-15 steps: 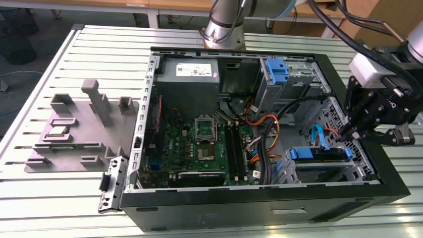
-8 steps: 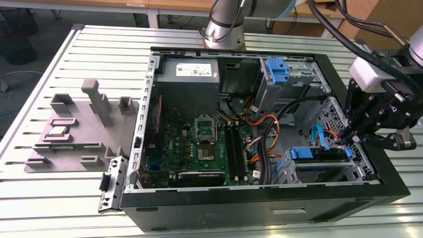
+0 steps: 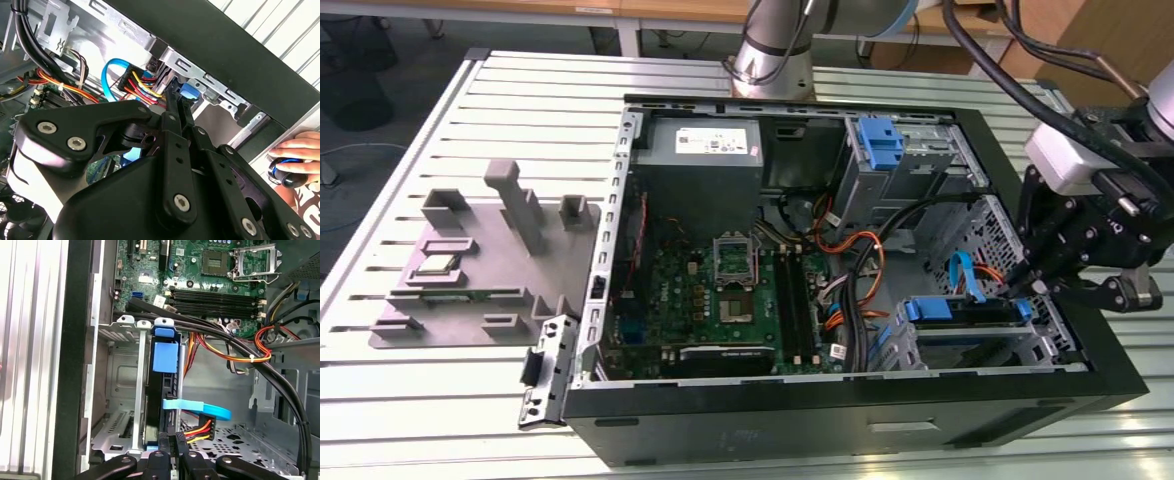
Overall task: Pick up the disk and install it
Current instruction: 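Insert the second disk wire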
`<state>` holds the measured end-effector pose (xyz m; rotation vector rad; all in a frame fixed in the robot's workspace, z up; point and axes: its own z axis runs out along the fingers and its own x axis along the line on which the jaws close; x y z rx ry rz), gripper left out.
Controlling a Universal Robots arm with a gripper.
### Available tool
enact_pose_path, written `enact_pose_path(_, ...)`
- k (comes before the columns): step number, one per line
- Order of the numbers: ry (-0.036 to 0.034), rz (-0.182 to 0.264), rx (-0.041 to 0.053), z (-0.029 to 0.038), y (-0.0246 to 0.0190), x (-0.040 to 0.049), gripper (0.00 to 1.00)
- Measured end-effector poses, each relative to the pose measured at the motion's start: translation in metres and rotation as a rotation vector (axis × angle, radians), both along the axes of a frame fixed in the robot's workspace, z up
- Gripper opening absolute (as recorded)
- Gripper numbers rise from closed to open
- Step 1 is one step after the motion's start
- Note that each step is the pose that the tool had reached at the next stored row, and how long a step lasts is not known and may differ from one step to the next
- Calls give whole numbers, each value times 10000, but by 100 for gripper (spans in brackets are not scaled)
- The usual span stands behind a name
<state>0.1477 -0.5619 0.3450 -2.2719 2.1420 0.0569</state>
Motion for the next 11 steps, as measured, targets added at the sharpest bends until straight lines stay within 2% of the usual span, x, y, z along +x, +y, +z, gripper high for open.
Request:
enact_pose_path(7, 0, -1, -2, -14, -43, -2, 16)
enact_pose_path(11, 0, -1, 0, -20, -49, -4, 16)
